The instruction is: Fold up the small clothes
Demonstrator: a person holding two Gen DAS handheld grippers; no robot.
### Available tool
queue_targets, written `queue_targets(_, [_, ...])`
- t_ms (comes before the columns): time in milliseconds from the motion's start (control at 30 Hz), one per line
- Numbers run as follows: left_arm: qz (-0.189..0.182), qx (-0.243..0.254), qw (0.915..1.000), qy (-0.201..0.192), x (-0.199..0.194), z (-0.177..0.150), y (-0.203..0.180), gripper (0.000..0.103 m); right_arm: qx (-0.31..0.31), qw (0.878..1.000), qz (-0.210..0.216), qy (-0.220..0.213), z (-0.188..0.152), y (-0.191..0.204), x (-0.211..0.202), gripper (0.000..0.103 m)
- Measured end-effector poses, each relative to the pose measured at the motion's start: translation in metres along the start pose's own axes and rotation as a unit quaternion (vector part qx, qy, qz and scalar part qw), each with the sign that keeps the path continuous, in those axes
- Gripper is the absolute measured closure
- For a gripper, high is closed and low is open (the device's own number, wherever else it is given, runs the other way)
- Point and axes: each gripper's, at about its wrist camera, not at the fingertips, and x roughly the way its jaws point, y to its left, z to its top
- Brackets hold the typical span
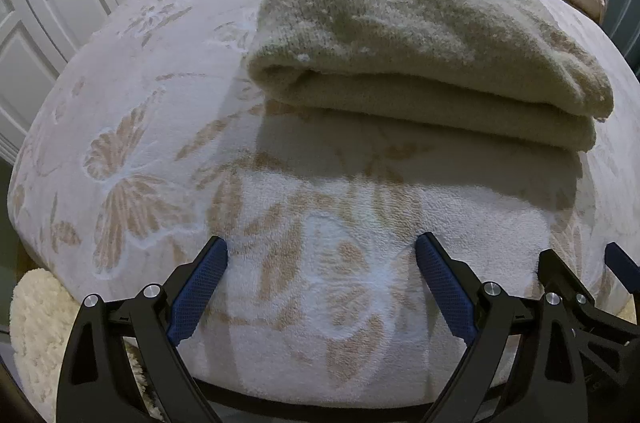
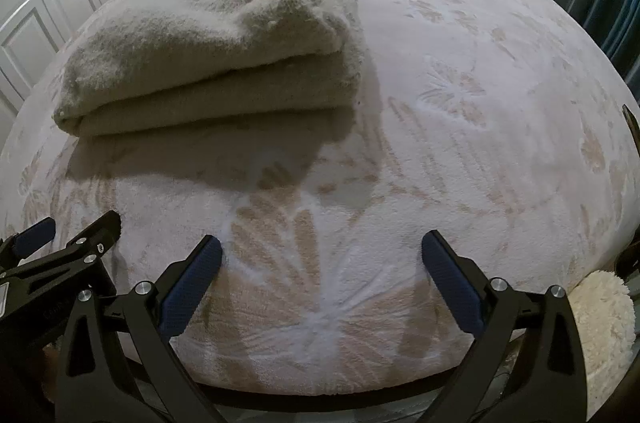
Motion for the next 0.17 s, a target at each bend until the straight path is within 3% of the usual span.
queue_targets(167, [0.002,0.003,1.0000,0.002,-0.0005,0.0016,-0.0007,0.009,0.001,1.000,0.001,0.003,0.0015,-0.0002,0.0040,0.005])
